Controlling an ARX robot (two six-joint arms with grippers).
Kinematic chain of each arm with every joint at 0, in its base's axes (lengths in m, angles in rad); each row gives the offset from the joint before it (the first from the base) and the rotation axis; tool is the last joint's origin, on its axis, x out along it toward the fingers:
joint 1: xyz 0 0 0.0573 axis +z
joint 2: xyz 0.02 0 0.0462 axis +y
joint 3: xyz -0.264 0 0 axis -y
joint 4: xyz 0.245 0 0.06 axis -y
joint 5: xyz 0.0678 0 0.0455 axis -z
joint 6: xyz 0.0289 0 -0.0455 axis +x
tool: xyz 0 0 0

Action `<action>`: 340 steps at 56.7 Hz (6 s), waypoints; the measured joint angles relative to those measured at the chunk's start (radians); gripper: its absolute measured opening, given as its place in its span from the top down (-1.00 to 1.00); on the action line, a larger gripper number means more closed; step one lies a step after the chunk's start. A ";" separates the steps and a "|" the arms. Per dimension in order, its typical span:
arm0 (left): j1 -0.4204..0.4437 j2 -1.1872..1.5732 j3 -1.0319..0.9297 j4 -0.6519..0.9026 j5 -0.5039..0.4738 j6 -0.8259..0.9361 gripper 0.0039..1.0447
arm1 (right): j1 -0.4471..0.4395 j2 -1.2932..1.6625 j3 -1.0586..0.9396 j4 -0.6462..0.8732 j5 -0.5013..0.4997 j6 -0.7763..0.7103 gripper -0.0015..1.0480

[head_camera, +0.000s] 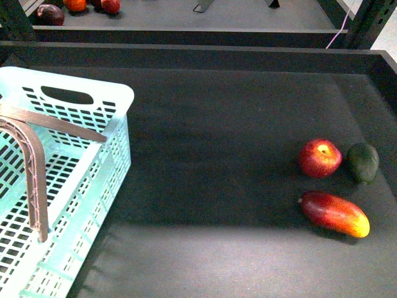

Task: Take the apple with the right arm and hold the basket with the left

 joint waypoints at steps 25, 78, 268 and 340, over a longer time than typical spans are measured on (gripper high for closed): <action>0.000 0.000 0.000 0.000 0.000 0.000 -0.87 | 0.000 0.000 0.000 0.000 0.000 0.000 -0.83; 0.072 1.229 0.452 0.159 0.027 -0.910 -0.87 | 0.000 -0.002 0.000 0.000 -0.002 0.000 -0.83; -0.542 1.472 0.972 0.010 -0.072 -0.976 0.67 | -0.014 2.177 0.912 0.463 -0.043 -0.073 -0.83; -0.542 1.472 0.972 0.010 -0.072 -0.976 0.67 | -0.012 2.492 1.236 0.295 -0.023 -0.083 -0.53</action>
